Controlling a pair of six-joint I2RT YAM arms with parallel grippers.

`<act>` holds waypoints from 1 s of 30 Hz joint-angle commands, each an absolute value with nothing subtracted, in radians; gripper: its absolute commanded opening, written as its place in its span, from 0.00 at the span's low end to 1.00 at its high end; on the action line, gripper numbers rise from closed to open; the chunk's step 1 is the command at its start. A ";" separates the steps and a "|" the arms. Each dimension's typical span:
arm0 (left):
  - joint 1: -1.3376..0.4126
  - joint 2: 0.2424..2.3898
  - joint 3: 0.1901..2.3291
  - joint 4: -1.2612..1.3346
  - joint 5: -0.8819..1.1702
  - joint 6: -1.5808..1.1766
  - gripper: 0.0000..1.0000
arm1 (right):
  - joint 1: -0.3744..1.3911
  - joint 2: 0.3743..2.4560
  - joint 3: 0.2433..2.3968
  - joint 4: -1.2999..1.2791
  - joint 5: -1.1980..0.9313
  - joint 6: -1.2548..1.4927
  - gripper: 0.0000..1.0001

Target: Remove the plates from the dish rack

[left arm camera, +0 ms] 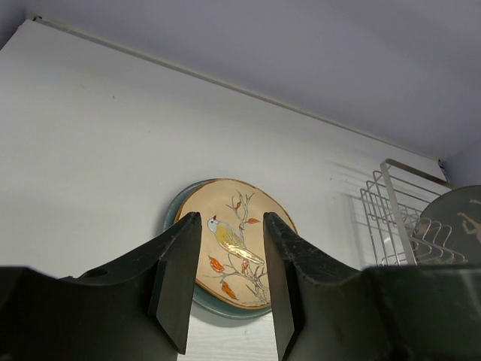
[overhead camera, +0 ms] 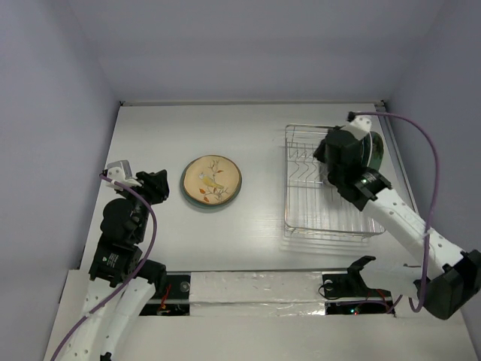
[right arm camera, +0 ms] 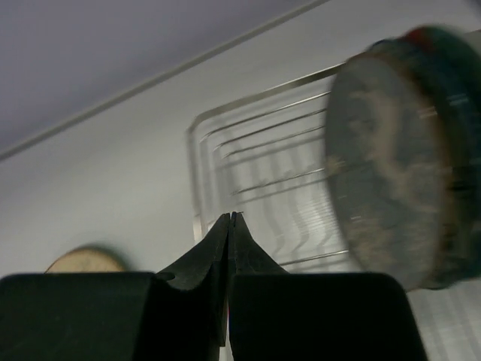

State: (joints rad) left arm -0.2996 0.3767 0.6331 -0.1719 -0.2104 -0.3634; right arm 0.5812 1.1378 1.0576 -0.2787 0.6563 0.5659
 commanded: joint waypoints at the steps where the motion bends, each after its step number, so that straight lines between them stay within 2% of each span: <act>1: -0.296 0.365 0.644 -0.130 -0.207 -0.362 0.36 | 0.473 1.094 1.028 -0.425 0.795 0.493 0.00; 3: -0.296 0.367 0.644 -0.130 -0.207 -0.360 0.36 | 0.433 1.052 0.984 -0.384 0.784 0.483 0.03; 4: -0.296 0.367 0.644 -0.130 -0.207 -0.360 0.36 | 0.401 1.045 0.973 -0.374 0.776 0.477 0.14; 6: -0.296 0.368 0.644 -0.130 -0.207 -0.361 0.36 | 0.370 1.045 0.966 -0.380 0.779 0.476 0.25; 10: -0.296 0.374 0.644 -0.132 -0.207 -0.362 0.36 | 0.310 1.061 0.966 -0.367 0.720 0.448 0.28; 25: -0.296 0.385 0.646 -0.132 -0.207 -0.360 0.36 | 0.233 1.163 0.968 -0.342 0.693 0.437 0.29; 30: -0.296 0.390 0.646 -0.133 -0.207 -0.360 0.36 | 0.213 1.221 0.957 -0.269 0.620 0.434 0.29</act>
